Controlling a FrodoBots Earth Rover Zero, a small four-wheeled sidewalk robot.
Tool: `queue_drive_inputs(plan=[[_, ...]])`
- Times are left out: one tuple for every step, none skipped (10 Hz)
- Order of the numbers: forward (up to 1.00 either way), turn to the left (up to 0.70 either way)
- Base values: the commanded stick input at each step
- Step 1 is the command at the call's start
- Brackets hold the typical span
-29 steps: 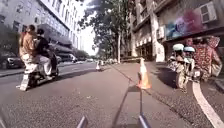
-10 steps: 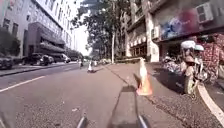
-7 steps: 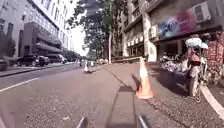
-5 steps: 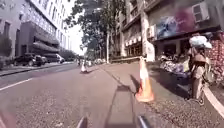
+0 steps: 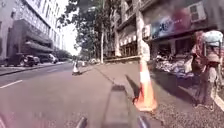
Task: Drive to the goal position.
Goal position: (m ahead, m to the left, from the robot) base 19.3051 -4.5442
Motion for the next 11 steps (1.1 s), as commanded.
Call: queue_drive_inputs(plan=[[-0.45, 0.27], [-0.45, 0.27], [-0.45, 0.27], [-0.45, 0.27], [-0.45, 0.27], [-0.45, 0.27], [-0.45, 0.27], [-0.45, 0.27], [-0.45, 0.27], [-0.36, 0.21], [0.00, -0.25]])
